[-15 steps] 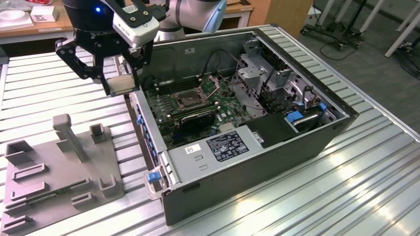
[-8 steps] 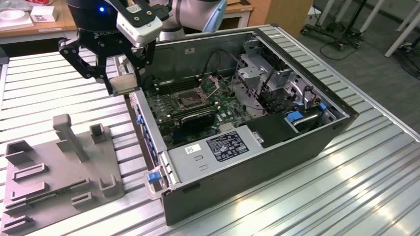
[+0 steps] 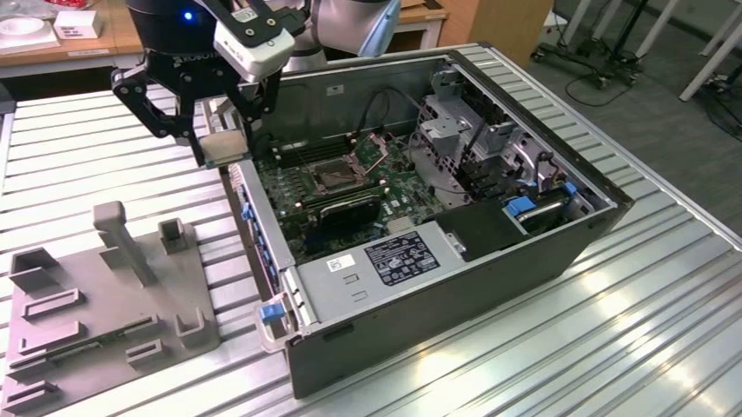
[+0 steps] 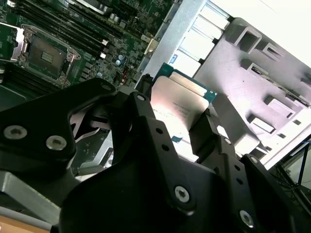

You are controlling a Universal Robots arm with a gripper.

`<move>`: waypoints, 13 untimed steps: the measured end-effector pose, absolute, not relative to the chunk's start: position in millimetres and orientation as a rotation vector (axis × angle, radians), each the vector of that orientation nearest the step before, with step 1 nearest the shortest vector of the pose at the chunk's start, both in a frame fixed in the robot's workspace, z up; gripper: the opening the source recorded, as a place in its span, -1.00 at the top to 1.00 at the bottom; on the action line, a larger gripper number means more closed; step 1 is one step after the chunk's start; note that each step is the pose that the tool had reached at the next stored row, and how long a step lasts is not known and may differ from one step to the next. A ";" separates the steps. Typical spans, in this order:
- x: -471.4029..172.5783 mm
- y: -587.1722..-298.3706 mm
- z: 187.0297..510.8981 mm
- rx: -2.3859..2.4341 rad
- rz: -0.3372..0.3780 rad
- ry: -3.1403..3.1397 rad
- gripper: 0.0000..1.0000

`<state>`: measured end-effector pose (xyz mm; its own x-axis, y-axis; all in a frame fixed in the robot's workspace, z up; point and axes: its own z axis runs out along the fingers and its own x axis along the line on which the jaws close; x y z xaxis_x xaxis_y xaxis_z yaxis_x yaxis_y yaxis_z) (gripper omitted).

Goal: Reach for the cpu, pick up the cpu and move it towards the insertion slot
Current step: 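Pick up the cpu and move it towards the insertion slot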

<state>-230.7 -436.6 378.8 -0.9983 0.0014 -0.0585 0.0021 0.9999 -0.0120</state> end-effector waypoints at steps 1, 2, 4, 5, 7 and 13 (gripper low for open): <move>-230.4 -436.6 378.8 0.003 -0.019 3.083 -0.09; -230.1 -436.6 378.8 0.003 -0.018 3.083 -0.09; -229.6 -436.6 378.8 0.003 -0.018 3.083 -0.09; -228.5 -436.6 378.8 0.003 -0.018 3.083 -0.09; -228.0 -436.6 378.8 0.003 -0.019 3.083 -0.09; -223.5 -436.6 378.8 0.003 -0.019 3.083 -0.09</move>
